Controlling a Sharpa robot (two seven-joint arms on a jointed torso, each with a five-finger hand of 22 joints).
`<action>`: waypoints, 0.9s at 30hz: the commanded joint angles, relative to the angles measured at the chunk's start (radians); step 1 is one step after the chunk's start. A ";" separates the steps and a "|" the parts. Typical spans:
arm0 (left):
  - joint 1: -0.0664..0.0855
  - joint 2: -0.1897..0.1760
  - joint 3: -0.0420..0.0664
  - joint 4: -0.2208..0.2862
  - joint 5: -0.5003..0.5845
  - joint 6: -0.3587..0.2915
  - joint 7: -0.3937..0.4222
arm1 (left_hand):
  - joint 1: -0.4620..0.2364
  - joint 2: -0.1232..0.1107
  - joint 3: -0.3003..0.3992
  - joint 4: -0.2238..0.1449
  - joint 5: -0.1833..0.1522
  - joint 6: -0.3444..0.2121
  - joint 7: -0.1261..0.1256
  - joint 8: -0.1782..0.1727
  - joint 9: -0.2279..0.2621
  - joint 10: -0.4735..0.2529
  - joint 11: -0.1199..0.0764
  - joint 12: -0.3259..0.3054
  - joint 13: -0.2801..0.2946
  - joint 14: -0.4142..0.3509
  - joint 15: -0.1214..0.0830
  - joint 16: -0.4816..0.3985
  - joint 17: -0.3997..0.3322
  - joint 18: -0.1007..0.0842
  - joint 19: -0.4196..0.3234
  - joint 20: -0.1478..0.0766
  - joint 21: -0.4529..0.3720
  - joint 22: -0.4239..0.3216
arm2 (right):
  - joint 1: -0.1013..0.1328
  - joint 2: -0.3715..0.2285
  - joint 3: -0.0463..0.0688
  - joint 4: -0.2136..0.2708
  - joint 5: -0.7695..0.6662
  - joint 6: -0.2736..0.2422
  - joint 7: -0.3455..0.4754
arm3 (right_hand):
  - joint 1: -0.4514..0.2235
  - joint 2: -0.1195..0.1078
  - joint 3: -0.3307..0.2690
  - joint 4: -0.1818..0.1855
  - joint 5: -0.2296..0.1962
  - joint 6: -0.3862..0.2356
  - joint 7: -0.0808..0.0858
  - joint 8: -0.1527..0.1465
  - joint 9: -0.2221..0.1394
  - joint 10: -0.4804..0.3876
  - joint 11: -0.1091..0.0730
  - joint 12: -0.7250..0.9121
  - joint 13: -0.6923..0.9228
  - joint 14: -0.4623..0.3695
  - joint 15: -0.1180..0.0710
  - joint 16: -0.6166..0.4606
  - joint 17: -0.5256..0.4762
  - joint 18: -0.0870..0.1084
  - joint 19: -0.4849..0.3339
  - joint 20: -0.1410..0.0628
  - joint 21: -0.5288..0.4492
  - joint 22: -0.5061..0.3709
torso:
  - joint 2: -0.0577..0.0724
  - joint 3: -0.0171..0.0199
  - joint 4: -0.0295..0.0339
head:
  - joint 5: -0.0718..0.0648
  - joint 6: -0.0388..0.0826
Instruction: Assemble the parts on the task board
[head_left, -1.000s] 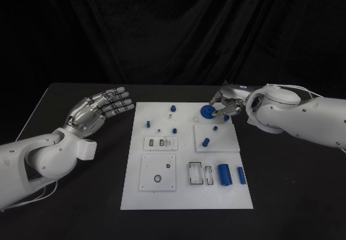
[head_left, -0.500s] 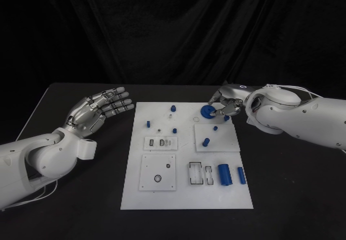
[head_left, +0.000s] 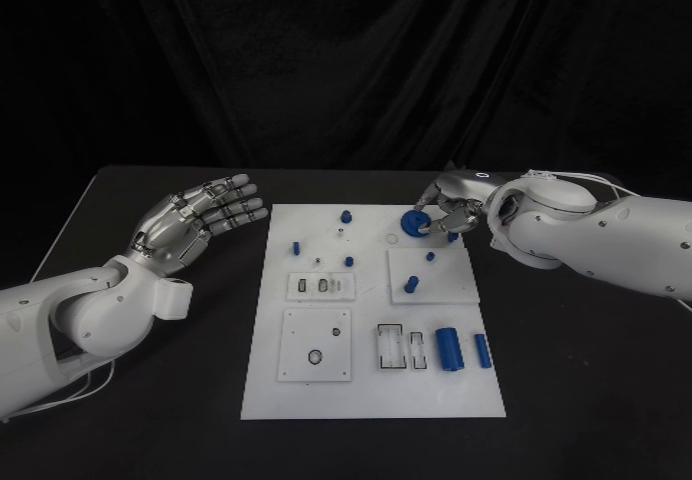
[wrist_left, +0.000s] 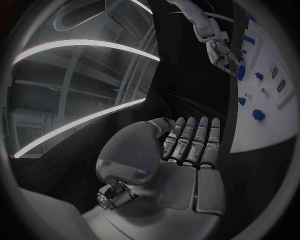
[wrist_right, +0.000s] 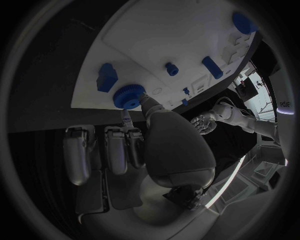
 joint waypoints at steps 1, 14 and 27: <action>-0.002 0.002 0.001 -0.001 0.001 0.019 0.084 | -0.010 -0.002 0.006 -0.002 -0.003 0.007 0.001 0.005 0.002 0.006 0.002 0.001 0.001 0.006 0.003 0.004 -0.001 -0.018 0.004 0.000 0.006 -0.001 | -0.004 0.003 0.000 -0.004 -0.007 0.013 -0.022 | 0.002 0.008 0.003 -0.001 0.006 0.005 -0.001 0.001 0.000 0.106 0.002 0.003 0.263 0.103 -0.002 0.003 0.263 -0.006 0.059 -0.002 -0.005 0.215 | 0.000 -0.0004 -0.0005 | 0.001 0.002; -0.004 0.006 0.001 -0.006 0.002 0.026 0.080 | -0.011 -0.002 0.008 -0.002 -0.003 0.008 0.003 0.006 0.002 0.009 0.004 0.001 0.002 0.006 0.003 0.006 -0.001 -0.018 0.004 0.000 0.006 -0.001 | -0.013 0.014 0.000 -0.013 -0.011 0.009 -0.022 | 0.005 0.034 0.035 -0.007 0.103 0.129 -0.005 0.049 0.021 0.106 0.003 0.003 0.263 0.103 -0.001 0.003 0.263 -0.002 0.051 -0.001 -0.015 0.207 | 0.000 0.0000 -0.0001 | 0.000 -0.002; -0.005 0.006 0.001 -0.008 0.002 0.030 0.076 | -0.014 -0.001 0.014 -0.001 -0.003 0.015 0.006 0.008 0.003 0.018 0.011 0.003 0.005 0.007 0.001 0.008 -0.002 -0.018 0.004 0.000 0.006 -0.002 | -0.024 0.018 0.001 -0.018 -0.046 -0.008 -0.019 | 0.049 0.034 0.078 -0.057 0.175 0.224 -0.017 0.084 0.054 0.106 0.005 0.003 0.263 0.103 0.000 0.003 0.263 -0.002 0.051 0.000 -0.017 0.207 | 0.000 0.0003 0.0000 | 0.001 -0.001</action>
